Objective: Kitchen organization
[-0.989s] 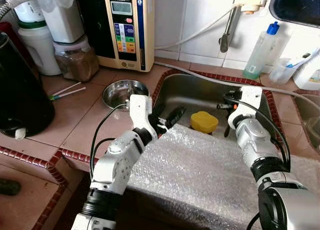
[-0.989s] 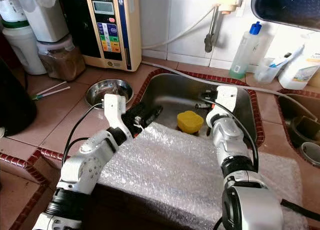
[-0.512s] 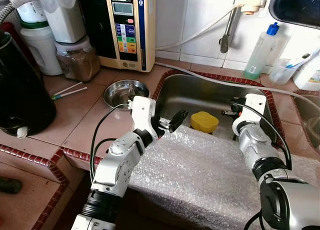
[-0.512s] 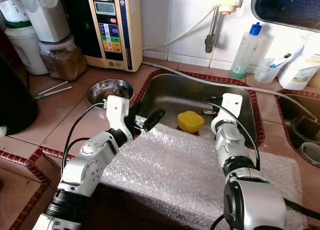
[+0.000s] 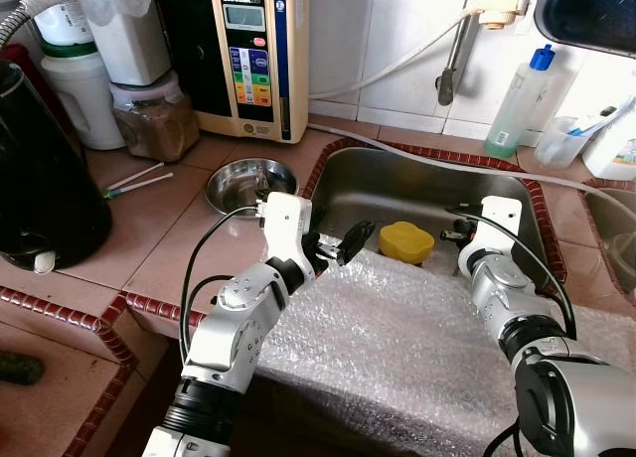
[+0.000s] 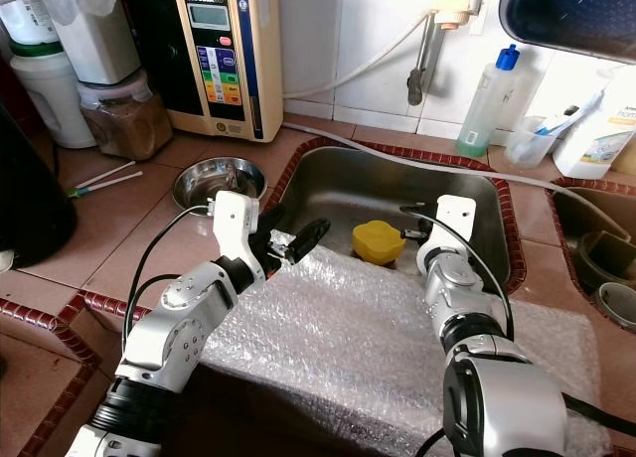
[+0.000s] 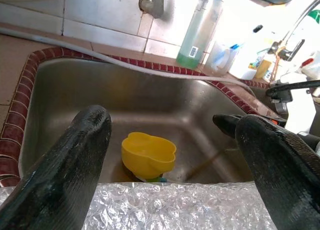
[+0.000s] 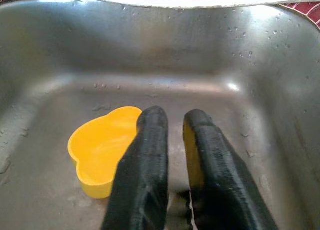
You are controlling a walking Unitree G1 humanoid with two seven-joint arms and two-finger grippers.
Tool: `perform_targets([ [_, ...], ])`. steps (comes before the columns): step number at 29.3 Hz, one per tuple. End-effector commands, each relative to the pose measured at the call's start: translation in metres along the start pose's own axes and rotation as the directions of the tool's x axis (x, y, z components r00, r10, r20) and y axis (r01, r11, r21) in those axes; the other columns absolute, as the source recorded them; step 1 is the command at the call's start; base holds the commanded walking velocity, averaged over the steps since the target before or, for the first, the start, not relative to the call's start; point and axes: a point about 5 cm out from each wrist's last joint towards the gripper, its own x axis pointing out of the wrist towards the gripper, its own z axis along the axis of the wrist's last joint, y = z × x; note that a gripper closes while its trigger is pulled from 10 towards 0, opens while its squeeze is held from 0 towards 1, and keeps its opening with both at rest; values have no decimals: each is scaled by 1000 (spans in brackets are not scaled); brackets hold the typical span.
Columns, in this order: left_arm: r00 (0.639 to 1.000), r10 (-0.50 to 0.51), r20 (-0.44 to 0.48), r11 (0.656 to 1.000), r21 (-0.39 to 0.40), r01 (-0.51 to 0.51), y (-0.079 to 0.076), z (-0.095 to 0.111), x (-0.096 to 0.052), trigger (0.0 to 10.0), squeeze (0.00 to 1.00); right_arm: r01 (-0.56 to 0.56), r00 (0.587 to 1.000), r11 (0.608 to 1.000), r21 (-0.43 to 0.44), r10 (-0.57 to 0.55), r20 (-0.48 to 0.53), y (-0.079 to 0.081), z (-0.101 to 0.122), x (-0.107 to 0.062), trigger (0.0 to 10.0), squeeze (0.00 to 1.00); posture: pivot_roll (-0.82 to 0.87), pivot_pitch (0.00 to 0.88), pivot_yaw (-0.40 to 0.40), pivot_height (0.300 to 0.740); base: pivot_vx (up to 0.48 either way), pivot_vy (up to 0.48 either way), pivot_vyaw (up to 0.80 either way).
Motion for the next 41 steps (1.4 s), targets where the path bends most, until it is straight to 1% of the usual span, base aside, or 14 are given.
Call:
perform_targets([
  [1, 1000, 4, -14, 1000, 10, -3, 1, -3, -1, 10000, 1000, 2, 1000, 1000, 16, -2, -15, 1, -2, 0, 10000, 1000, 69, 0, -2, 740, 0, 0, 0],
  [13, 993, 117, -21, 992, 46, -116, 17, -4, -3, 10000, 1000, -54, 998, 996, 70, 55, -13, 8, -9, -2, 10000, 1000, 67, 0, 7, 740, 0, 0, 0],
  [17, 970, 239, 34, 969, 53, -241, 33, 2, -6, 10000, 1000, -151, 988, 985, 77, 149, 41, 27, -4, -2, 10000, 1000, 56, 0, 10, 740, 0, 0, 0],
  [21, 967, 251, 45, 965, 60, -254, 35, 3, -7, 10000, 1000, -182, 982, 980, 85, 177, 69, 35, -1, -2, 10000, 1000, 52, 0, 11, 740, 0, 0, 0],
  [22, 964, 258, 61, 963, 61, -262, 37, 6, -7, 10000, 1000, -240, 967, 965, 102, 230, 107, 46, 4, -3, 10000, 1000, 51, 0, 11, 740, 0, 0, 0],
  [24, 961, 267, 74, 960, 69, -273, 38, 9, -7, 10000, 1000, -273, 957, 957, 99, 260, 129, 52, 7, -4, 10000, 1000, 48, 0, 11, 740, 0, 0, 0],
  [30, 908, 386, 163, 910, 94, -404, 52, 21, -10, 10000, 1000, -387, 908, 918, 87, 363, 208, 72, 17, -10, 10000, 996, 40, 0, 11, 740, 0, 0, 0],
  [31, 896, 411, 167, 896, 107, -430, 56, 21, -12, 10000, 1000, -433, 887, 898, 78, 409, 213, 79, 18, -12, 10000, 420, 40, 0, 11, 740, 0, 0, 0],
  [32, 889, 425, 169, 887, 115, -446, 58, 22, -12, 10000, 1000, -463, 872, 884, 72, 439, 215, 83, 19, -14, 10000, 420, 37, 0, 11, 740, 0, 0, 0],
  [33, 880, 442, 173, 877, 122, -465, 61, 22, -14, 10000, 1000, -510, 844, 858, 69, 483, 232, 90, 23, -17, 10000, 0, 35, 0, 11, 740, 0, 0, 0],
  [34, 873, 456, 172, 870, 122, -479, 63, 22, -15, 10000, 71, -558, 812, 828, 63, 528, 251, 96, 29, -21, 10000, 0, 33, 0, 10, 740, 0, 0, 0],
  [35, 868, 467, 168, 864, 119, -488, 65, 21, -16, 10000, 0, -594, 784, 803, 53, 561, 266, 100, 33, -25, 10000, 0, 33, 0, 10, 740, 0, 0, 0],
  [39, 848, 506, 158, 842, 124, -526, 72, 17, -18, 10000, 0, -740, 634, 672, -39, 715, 295, 113, 53, -46, 10000, 0, 25, 0, -1, 740, 0, 0, 0],
  [41, 847, 509, 151, 839, 131, -528, 72, 15, -18, 10000, 0, -752, 616, 657, -64, 733, 287, 113, 55, -50, 10000, 0, 22, 0, -4, 740, 0, 0, 0],
])
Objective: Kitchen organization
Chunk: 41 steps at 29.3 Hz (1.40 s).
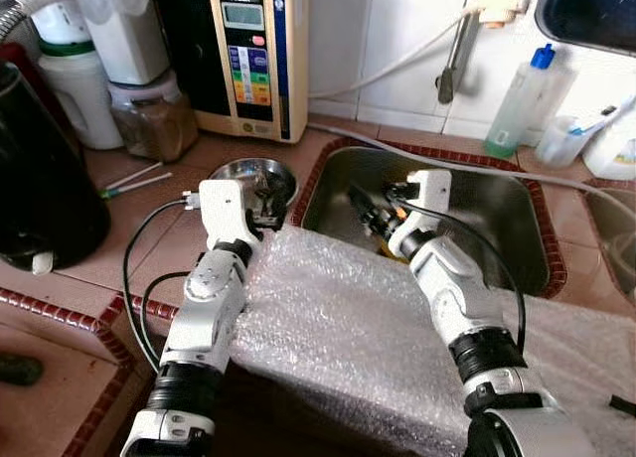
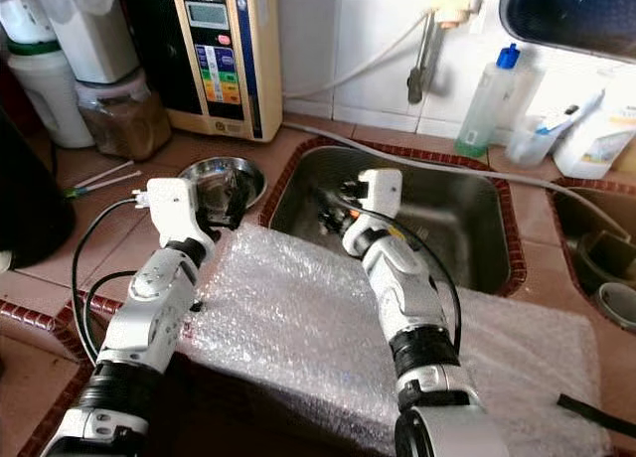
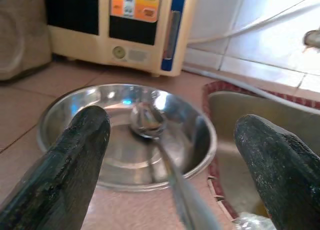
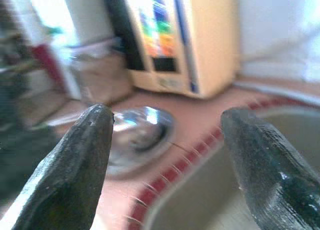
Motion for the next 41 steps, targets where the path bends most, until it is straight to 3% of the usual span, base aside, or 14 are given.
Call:
perform_targets([
  [1, 1000, 4, -5, 1000, 24, -4, 0, -2, 1, 10000, 0, -43, 999, 999, -23, 43, -18, 4, 4, -6, 10000, 0, 20, 0, -6, 740, 0, 0, 0],
  [8, 998, -7, -66, 999, 39, 10, -1, -19, -4, 10000, 0, -84, 995, 996, -19, 83, -48, 10, 5, -16, 10000, 0, 9, 0, -7, 740, 0, 0, 0],
  [14, 996, -22, -91, 999, 25, 24, -6, -24, -1, 10000, 0, -198, 977, 980, 3, 198, -86, 31, 8, -21, 10000, 0, 6, 0, -5, 740, 0, 0, 0],
  [16, 994, -14, -104, 1000, 16, 16, -7, -26, 2, 10000, 0, -315, 942, 949, 4, 314, -121, 49, 10, -28, 10000, 0, -1, 0, -3, 740, 0, 0, 0],
  [19, 994, -13, -109, 1000, 10, 15, -8, -26, 4, 10000, 0, -333, 935, 943, 5, 331, -130, 52, 11, -30, 10000, 0, -8, 0, 0, 740, 0, 0, 0],
  [22, 993, -14, -114, 1000, -11, 13, -10, -26, 8, 3412, 0, -320, 936, 948, -4, 315, -155, 50, 8, -33, 10000, 0, -11, 0, 1, 740, 0, 0, 0],
  [23, 993, -17, -116, 1000, -22, 15, -11, -26, 9, 314, 0, -317, 936, 948, -4, 312, -160, 50, 8, -34, 10000, 0, -9, 0, 0, 740, 0, 0, 0],
  [24, 992, -27, -121, 999, -35, 23, -13, -26, 10, 0, 0, -318, 935, 948, -4, 313, -165, 51, 7, -35, 10000, 0, -9, 0, 3, 740, 0, 0, 0],
  [27, 992, -34, -123, 999, -34, 30, -15, -26, 10, 0, 0, -330, 929, 944, 3, 326, -174, 53, 6, -36, 10000, 0, -10, 0, 4, 740, 0, 0, 0],
  [30, 993, -42, -113, 999, -27, 39, -17, -24, 11, 1373, 0, -364, 911, 931, 1, 357, -207, 57, 7, -40, 10000, 0, -7, 0, 6, 740, 0, 0, 0],
  [31, 993, -40, -108, 999, -15, 38, -16, -23, 11, 7961, 0, -355, 914, 935, -10, 344, -214, 55, 8, -41, 10000, 0, -6, 0, 7, 740, 0, 0, 0],
  [32, 994, -39, -106, 999, -10, 38, -16, -22, 11, 7961, 0, -348, 916, 937, -15, 336, -217, 53, 8, -41, 10000, 0, -6, 0, 7, 740, 0, 0, 0],
  [33, 994, -37, -105, 999, -3, 37, -16, -22, 11, 10000, 0, -338, 919, 941, -19, 326, -220, 51, 9, -42, 10000, 0, -5, 0, 7, 740, 0, 0, 0],
  [41, 989, -99, -106, 991, 75, 107, -23, -19, 11, 10000, 0, -317, 924, 948, -31, 301, -236, 46, 8, -44, 10000, 0, -2, 0, 10, 740, 0, 0, 0],
])
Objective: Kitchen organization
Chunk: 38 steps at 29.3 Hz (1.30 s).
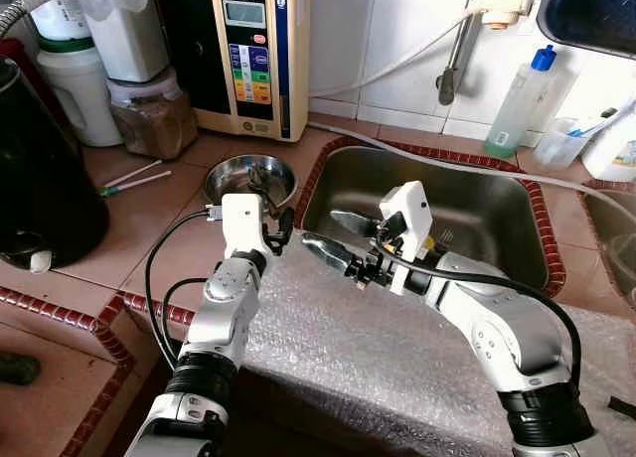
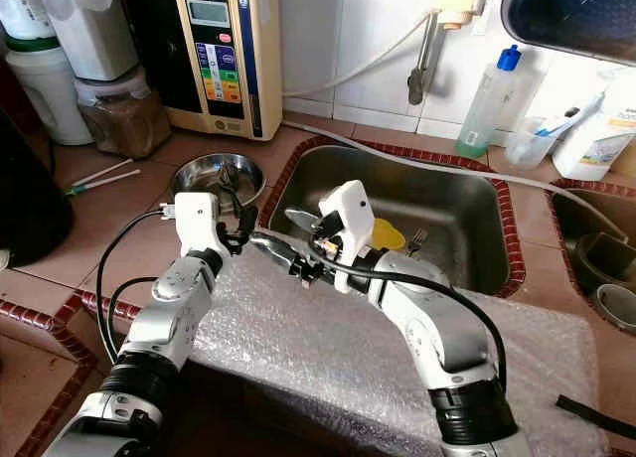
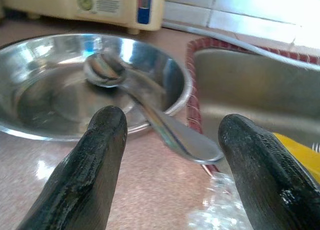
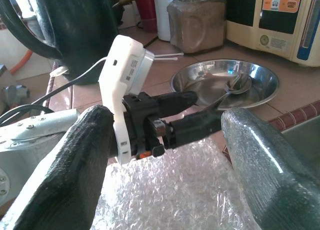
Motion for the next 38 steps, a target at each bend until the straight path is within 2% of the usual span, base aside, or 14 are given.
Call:
perform_targets([
  [1, 999, -40, 14, 998, 44, 39, -6, 8, 2, 10000, 0, 9, 1000, 1000, -5, -9, -1, -1, 1, -2, 10000, 0, -2, 0, 10, 740, 0, 0, 0],
  [4, 998, -59, 11, 995, 79, 58, -7, 8, 2, 10000, 0, 9, 1000, 1000, -3, -9, 0, -1, 1, -1, 10000, 0, 0, 0, 12, 740, 0, 0, 0],
  [13, 997, -66, -29, 993, 99, 68, -4, 0, 1, 10000, 0, 6, 1000, 1000, -2, -6, -1, -1, 0, 0, 10000, 0, 4, 0, 13, 740, 0, 0, 0],
  [14, 997, -65, -35, 993, 99, 68, -4, -1, 1, 7373, 0, 6, 1000, 1000, -2, -6, -1, -1, 0, 0, 10000, 0, 4, 0, 13, 740, 0, 0, 0],
  [15, 997, -65, -39, 993, 100, 69, -4, -2, 1, 2118, 0, 5, 1000, 1000, -2, -5, -1, -1, 0, 0, 10000, 0, 4, 0, 15, 740, 0, 0, 0],
  [16, 997, -70, -44, 992, 101, 74, -4, -2, 0, 0, 0, 4, 1000, 1000, -1, -4, -1, -1, -1, 0, 10000, 0, 4, 0, 15, 740, 0, 0, 0],
  [38, 998, -48, -35, 993, 108, 52, -2, -1, 0, 0, 0, 12, 1000, 1000, 4, -12, -2, -2, -2, 1, 10000, 0, 5, 0, 14, 740, 0, 0, 0],
])
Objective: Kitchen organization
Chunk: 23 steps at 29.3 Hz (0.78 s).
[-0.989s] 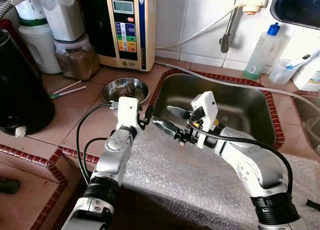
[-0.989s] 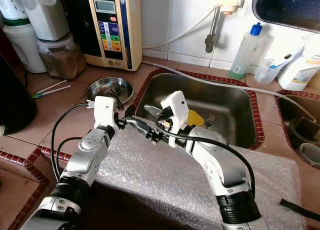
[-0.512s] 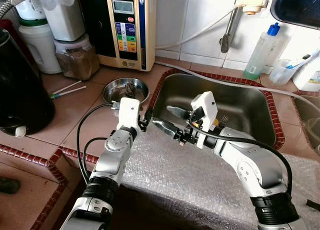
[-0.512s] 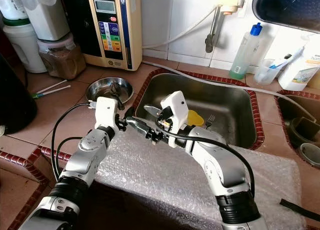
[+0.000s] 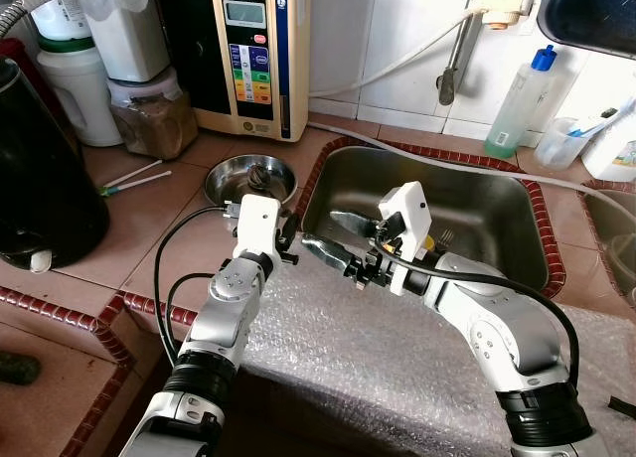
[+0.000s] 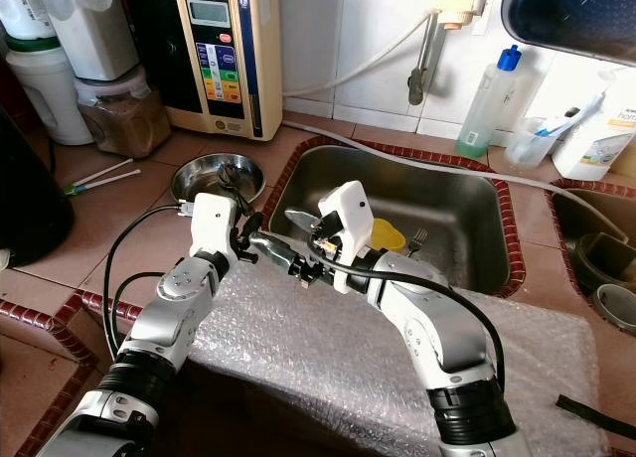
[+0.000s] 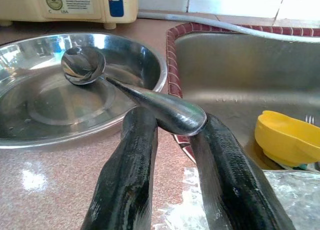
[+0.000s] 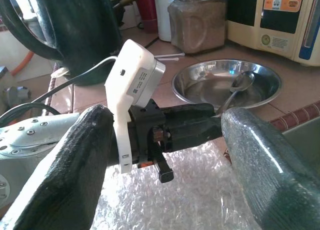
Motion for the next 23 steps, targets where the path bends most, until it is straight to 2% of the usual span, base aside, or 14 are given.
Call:
perform_targets([
  [1, 1000, 8, 3, 1000, 16, -8, 1, 2, 0, 0, 0, 13, 1000, 1000, -3, -13, -4, -3, -1, 0, 10000, 0, 5, 0, 14, 740, 0, 0, 0],
  [10, 998, 55, 9, 998, 32, -55, 8, 2, -4, 0, 0, 17, 1000, 1000, -3, -17, -6, -4, -1, -1, 10000, 0, 5, 0, 11, 740, 0, 0, 0],
  [19, 976, 182, 123, 978, 79, -193, 21, 16, -16, 0, 0, 16, 1000, 1000, -4, -16, -8, -6, -2, -1, 10000, 0, 12, 0, 5, 740, 0, 0, 0],
  [23, 966, 206, 156, 971, 92, -222, 24, 20, -18, 0, 0, 15, 1000, 1000, -4, -15, -8, -6, -2, 0, 10000, 0, 14, 0, 3, 740, 0, 0, 0],
])
